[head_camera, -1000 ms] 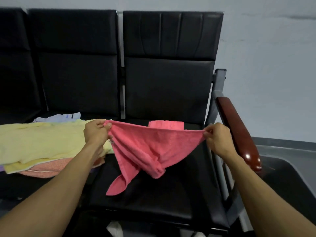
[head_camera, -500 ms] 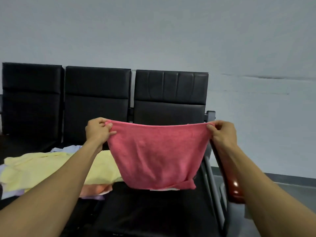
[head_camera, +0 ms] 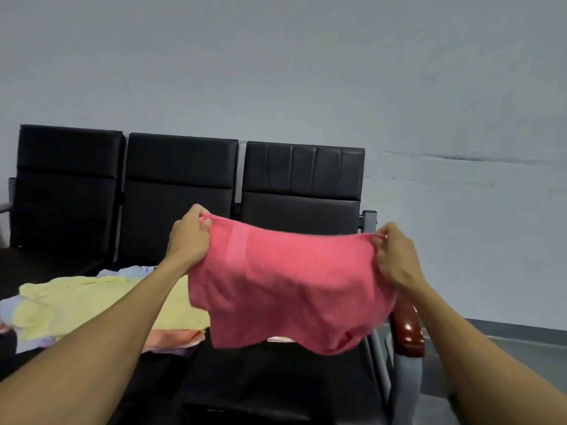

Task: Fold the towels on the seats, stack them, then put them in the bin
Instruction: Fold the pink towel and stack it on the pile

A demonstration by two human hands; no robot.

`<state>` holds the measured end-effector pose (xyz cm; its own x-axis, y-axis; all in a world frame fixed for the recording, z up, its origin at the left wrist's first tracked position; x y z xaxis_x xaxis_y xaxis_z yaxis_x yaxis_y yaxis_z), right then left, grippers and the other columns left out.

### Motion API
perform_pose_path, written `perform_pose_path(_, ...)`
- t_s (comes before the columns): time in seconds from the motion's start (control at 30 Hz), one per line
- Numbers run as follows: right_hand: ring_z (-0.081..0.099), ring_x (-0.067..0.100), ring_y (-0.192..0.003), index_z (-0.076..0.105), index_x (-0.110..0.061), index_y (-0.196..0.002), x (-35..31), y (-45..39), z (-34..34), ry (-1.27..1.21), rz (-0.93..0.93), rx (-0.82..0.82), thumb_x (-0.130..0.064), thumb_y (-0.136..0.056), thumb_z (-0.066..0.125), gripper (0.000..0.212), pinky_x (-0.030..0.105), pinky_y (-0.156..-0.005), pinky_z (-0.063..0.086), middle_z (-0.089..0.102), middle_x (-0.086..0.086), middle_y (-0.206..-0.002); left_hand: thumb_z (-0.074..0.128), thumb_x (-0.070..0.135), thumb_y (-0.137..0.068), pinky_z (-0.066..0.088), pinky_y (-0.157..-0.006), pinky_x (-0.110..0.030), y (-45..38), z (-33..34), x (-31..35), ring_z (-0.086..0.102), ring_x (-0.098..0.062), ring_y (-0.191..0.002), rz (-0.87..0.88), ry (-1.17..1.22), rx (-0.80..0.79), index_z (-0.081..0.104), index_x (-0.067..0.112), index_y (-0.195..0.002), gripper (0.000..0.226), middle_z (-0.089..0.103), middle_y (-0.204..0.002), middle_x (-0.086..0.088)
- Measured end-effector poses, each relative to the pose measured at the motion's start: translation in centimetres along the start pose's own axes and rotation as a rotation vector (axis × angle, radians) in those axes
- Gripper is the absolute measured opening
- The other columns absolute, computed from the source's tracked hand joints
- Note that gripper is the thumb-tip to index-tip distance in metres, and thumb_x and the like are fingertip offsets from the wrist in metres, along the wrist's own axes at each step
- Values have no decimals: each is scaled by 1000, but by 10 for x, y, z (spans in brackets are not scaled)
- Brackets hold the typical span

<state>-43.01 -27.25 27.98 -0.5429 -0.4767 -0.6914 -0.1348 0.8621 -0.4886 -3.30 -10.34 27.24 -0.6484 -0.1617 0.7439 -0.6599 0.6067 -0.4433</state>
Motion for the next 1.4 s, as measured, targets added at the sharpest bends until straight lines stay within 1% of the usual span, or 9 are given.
perform_pose_path(0.17, 62, 26, -83, 60, -14, -85, 0, -4, -9, 40, -33, -14, -6, -96, 56, 14, 33, -70, 43, 66, 4, -83, 49, 18, -103, 54, -78, -45, 1, -3, -3, 62, -25, -91, -36, 17, 8, 58, 20, -98, 11, 63, -99, -4)
perform_pose_path(0.3, 60, 25, -78, 62, -16, -82, -7, -12, -14, 62, -38, 37, -1, -93, 57, 19, 29, -69, 39, 66, 4, -80, 48, 17, -102, 51, -77, -44, 0, -3, -1, 60, -26, -90, -62, 44, 53, 58, 21, -97, 12, 63, -100, -6)
perform_pose_path(0.37, 59, 25, -77, 62, -14, -83, -8, -16, -18, 54, -41, 74, -1, -93, 57, 17, 30, -69, 39, 65, 5, -80, 48, 17, -102, 51, -76, -43, 0, -3, -1, 60, -26, -89, -63, 46, 59, 58, 21, -98, 11, 63, -101, -7)
perform_pose_path(0.63, 60, 28, -80, 61, -12, -83, -4, -18, -11, 60, -49, 44, -9, -95, 62, 12, 33, -70, 42, 65, 7, -81, 47, 17, -104, 50, -78, -44, -1, -5, -3, 59, -26, -92, -65, 16, 62, 58, 18, -103, 11, 61, -103, -7)
perform_pose_path(0.77, 62, 31, -82, 61, -12, -82, 2, -19, -9, 66, -14, 36, -11, -95, 63, 14, 33, -71, 42, 66, 8, -81, 48, 16, -104, 48, -74, -40, -3, -4, 1, 60, -25, -91, -57, 4, 65, 58, 18, -101, 11, 63, -103, -8)
perform_pose_path(1.0, 62, 29, -85, 62, -9, -85, 4, -18, -8, 44, 8, 28, -13, -97, 60, 12, 38, -77, 49, 68, 10, -89, 46, 17, -103, 51, -78, -45, -4, -1, 0, 58, -26, -92, -81, 13, 86, 58, 18, -100, 12, 62, -105, -10)
perform_pose_path(1.1, 59, 26, -85, 60, -7, -88, 4, -15, -10, -6, 19, 49, -15, -99, 57, 15, 37, -75, 46, 66, 8, -88, 46, 18, -103, 51, -80, -46, -2, 0, -1, 59, -26, -93, -75, 22, 71, 58, 19, -101, 12, 62, -106, -9)
perform_pose_path(1.23, 55, 25, -84, 57, 0, -96, 1, -6, -16, -110, 52, 79, -17, -102, 52, 19, 35, -71, 40, 60, 7, -87, 45, 17, -104, 45, -73, -39, 4, -1, 2, 59, -26, -93, -69, 59, 53, 58, 17, -104, 13, 61, -108, -9)
perform_pose_path(1.4, 51, 22, -81, 54, -3, -99, -2, 10, -22, -127, 60, 61, -18, -104, 49, 16, 33, -65, 34, 55, 3, -85, 43, 14, -105, 41, -70, -33, 17, -5, 4, 59, -26, -93, -61, 106, 9, 57, 13, -105, 13, 61, -107, -10)
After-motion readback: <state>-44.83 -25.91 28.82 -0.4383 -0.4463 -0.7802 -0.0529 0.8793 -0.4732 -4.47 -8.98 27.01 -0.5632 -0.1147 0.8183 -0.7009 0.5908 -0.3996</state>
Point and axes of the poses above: each hand's wrist, its own y-axis away from the middle knuckle, its own z-axis out of the palm, x = y × z, the point moved 9 cm from there along -y, towards the middle knuckle
